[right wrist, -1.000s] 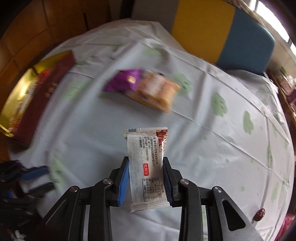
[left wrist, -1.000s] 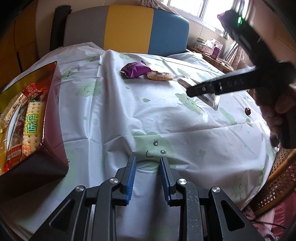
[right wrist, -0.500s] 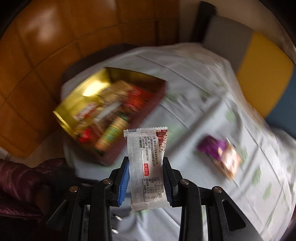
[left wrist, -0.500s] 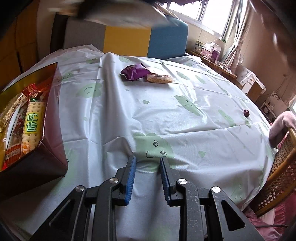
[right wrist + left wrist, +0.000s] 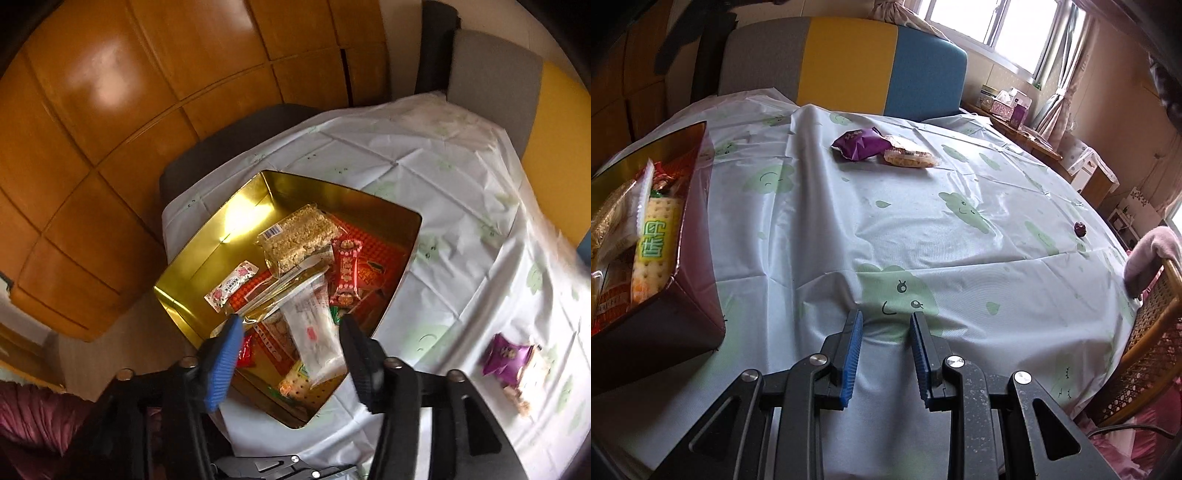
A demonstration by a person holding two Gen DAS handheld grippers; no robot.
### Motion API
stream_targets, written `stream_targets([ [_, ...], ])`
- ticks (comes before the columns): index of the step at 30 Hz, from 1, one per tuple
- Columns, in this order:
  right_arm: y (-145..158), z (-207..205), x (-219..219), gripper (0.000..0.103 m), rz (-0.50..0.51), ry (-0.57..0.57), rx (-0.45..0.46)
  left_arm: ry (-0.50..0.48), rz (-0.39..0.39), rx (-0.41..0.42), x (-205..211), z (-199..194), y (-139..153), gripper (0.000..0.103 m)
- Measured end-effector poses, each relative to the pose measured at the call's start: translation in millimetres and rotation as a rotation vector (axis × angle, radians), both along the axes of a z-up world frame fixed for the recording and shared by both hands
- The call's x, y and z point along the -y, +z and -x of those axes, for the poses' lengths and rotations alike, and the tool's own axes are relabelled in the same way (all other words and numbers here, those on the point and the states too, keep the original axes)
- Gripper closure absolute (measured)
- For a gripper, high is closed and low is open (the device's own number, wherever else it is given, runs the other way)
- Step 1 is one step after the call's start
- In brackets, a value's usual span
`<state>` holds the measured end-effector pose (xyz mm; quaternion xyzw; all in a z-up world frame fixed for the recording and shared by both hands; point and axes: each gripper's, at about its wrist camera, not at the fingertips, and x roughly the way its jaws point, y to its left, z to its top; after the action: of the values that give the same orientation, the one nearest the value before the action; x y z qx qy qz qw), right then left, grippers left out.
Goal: Organize snacks
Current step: 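Move the open right tool back toward the remaining snacks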
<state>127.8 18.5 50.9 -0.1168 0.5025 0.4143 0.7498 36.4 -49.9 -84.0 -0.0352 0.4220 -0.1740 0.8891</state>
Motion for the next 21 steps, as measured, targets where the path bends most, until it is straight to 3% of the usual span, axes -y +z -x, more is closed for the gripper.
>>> stream_targets([
  [12, -15.3, -7.0, 73.0, 0.047, -0.002, -0.163, -0.028, 0.003, -0.014, 0.007, 3.1, 1.7, 0.0, 0.076],
  [21, -31.2, -6.5, 161.3, 0.047, 0.042, -0.334, -0.052, 0.003, -0.020, 0.004, 3.5, 0.7, 0.0, 0.076],
])
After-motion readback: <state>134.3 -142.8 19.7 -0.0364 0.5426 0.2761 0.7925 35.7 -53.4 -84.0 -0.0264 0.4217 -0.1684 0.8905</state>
